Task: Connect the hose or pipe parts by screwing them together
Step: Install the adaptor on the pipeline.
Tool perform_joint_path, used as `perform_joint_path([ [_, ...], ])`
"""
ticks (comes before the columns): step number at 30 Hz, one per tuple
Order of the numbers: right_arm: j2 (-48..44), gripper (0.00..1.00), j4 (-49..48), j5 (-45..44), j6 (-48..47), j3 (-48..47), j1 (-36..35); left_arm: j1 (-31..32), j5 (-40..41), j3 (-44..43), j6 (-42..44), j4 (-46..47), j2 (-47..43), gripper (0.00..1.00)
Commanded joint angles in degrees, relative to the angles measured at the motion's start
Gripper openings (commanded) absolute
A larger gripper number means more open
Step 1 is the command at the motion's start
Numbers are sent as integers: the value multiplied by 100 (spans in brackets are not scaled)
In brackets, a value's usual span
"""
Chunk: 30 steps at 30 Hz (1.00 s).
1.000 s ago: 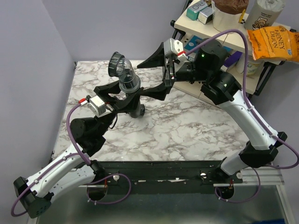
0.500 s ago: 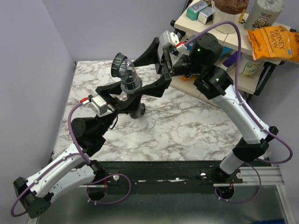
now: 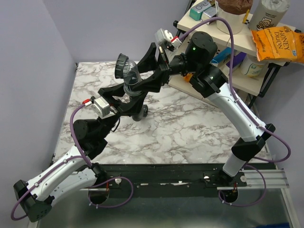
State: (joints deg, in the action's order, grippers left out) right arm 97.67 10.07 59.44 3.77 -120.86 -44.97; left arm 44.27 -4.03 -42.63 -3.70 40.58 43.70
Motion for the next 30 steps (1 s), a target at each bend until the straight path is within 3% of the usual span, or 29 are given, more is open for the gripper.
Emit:
perform_joint_path([
  [1, 86, 53, -224, 270, 264, -149, 32, 20, -168, 1, 19, 214, -99, 0],
  [2, 77, 38, -224, 261, 282, -62, 32, 20, -159, -8, 28, 222, -99, 0],
  [5, 24, 17, -259, 226, 273, 245, 41, 20, -107, -35, 63, 257, -90, 0],
  [11, -265, 1, -409, -63, 282, 1177, 41, 20, -54, -87, 238, 372, -90, 0],
  [23, -1047, 1, -971, -1170, 379, 3443, 32, 11, -10, -281, 959, 740, -11, 0],
  [30, -1566, 1, -1095, -2382, 151, 4192, -187, 11, -54, -316, 1249, 811, 7, 0],
])
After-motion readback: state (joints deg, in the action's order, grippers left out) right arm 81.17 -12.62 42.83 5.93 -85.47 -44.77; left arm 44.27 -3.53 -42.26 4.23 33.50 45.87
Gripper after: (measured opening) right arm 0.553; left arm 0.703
